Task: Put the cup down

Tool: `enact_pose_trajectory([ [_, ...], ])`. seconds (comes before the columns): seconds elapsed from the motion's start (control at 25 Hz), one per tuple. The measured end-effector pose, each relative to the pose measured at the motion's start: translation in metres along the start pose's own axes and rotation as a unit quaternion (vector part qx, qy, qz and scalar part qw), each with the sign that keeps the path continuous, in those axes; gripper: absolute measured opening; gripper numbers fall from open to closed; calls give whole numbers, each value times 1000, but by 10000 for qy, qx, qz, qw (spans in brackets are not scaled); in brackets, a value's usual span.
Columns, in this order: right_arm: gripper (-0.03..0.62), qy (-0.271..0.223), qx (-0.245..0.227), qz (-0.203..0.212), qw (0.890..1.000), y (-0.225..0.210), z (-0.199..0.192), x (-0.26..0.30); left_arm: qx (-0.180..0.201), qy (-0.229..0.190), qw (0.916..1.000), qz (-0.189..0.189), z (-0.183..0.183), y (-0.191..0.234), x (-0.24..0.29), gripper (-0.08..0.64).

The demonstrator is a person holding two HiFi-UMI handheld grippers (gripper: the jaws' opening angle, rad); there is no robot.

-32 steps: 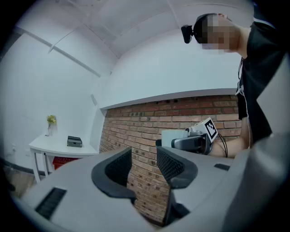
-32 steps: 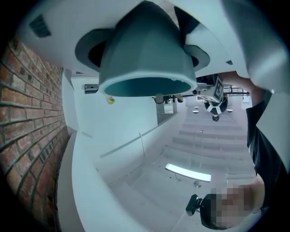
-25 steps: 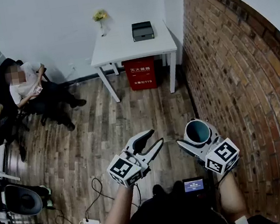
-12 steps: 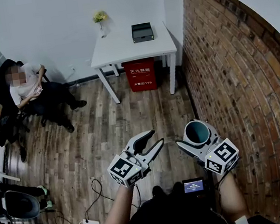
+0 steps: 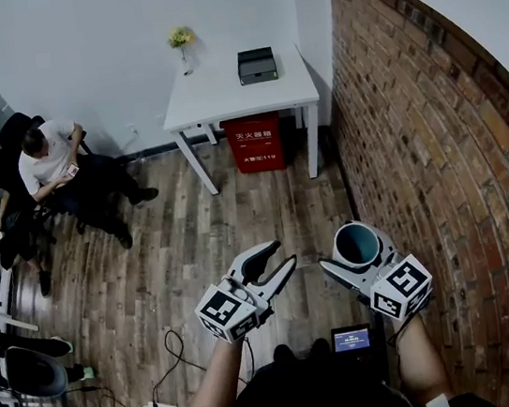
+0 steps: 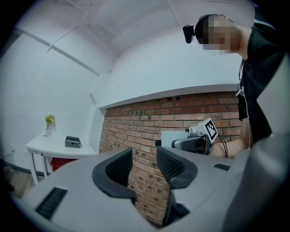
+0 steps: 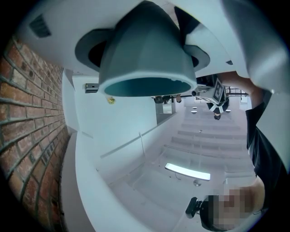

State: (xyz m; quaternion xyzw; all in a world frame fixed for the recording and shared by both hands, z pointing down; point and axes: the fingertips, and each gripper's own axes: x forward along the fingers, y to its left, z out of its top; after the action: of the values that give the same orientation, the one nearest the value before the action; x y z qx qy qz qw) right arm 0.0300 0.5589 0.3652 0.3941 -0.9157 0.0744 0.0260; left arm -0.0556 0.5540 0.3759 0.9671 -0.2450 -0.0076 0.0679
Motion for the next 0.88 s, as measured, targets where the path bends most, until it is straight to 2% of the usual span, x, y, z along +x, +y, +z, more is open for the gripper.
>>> enact_pose_trajectory([
  [0.44,407,22,1,69,10000,-39,-5,-7,6,-20,9999,116,-6,0,39,173],
  [0.88,407,156,110,89,9998,-66,-17,14,-141,32,9998,152,-20,33,61,173],
])
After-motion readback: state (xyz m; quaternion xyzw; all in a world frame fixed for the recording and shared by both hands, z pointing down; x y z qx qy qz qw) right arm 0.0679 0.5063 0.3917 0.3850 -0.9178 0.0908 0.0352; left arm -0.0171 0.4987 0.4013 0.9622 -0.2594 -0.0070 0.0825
